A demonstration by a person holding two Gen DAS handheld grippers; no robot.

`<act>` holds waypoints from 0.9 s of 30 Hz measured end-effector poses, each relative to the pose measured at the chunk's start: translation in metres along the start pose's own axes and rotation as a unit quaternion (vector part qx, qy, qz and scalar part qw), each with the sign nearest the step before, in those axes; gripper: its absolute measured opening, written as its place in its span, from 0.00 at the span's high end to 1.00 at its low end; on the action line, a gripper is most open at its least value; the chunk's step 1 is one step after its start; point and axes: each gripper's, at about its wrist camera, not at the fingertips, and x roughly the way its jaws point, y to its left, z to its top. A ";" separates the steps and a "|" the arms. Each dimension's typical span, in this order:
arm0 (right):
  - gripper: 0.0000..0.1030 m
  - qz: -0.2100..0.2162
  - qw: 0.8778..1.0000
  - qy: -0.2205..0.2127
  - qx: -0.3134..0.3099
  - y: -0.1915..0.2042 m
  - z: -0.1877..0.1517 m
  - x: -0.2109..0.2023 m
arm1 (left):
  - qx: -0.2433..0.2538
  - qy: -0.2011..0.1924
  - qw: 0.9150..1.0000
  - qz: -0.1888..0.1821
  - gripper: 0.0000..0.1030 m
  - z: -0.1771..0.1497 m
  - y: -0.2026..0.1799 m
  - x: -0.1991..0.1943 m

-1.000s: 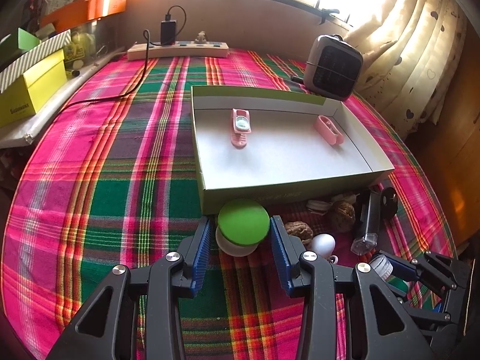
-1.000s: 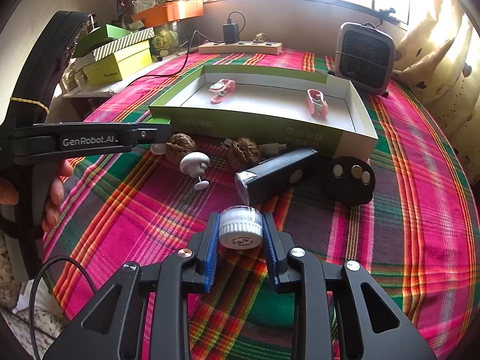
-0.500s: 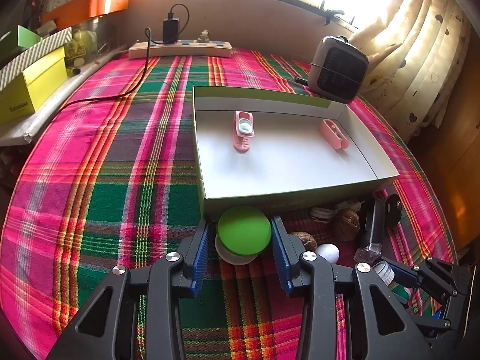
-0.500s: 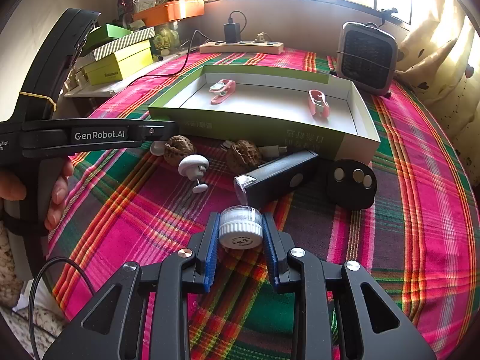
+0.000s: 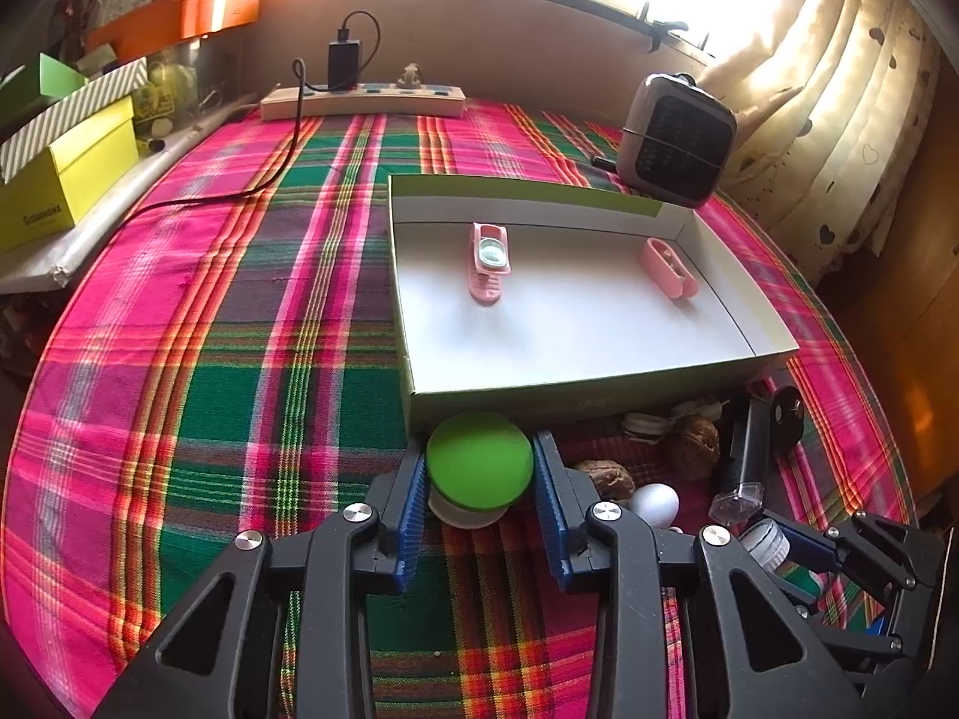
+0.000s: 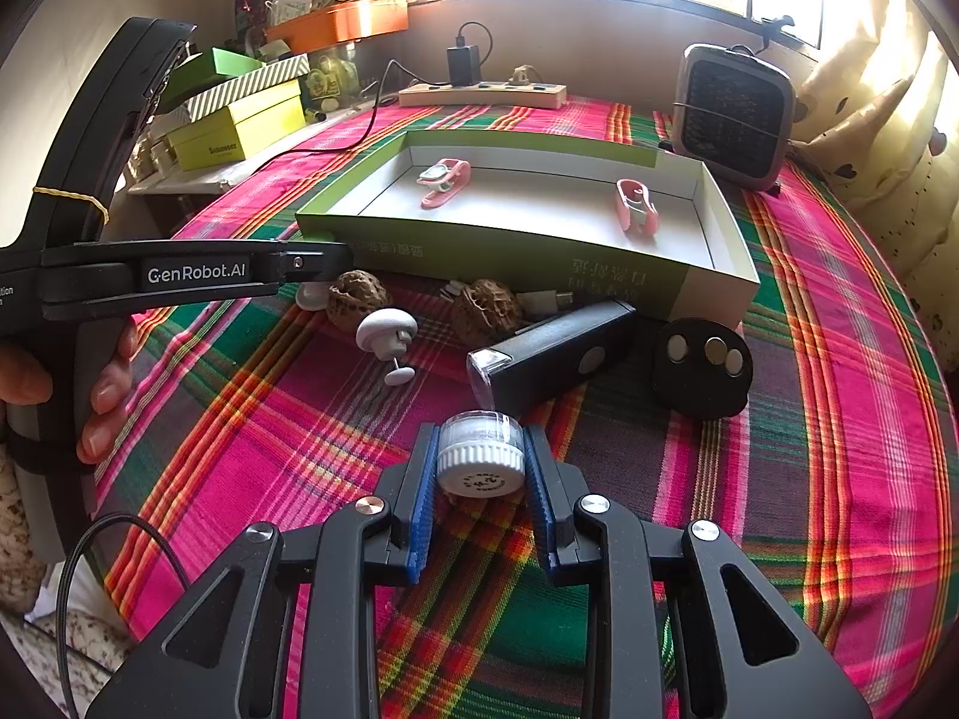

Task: Organize objects
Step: 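Lift and carry the white jar with the right tool while the left tool carries the mushroom into the box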

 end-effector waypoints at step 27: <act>0.72 0.003 1.000 -0.008 0.008 -0.004 0.004 -0.005 | 0.006 -0.017 1.000 0.001 0.70 -0.001 0.001 -0.019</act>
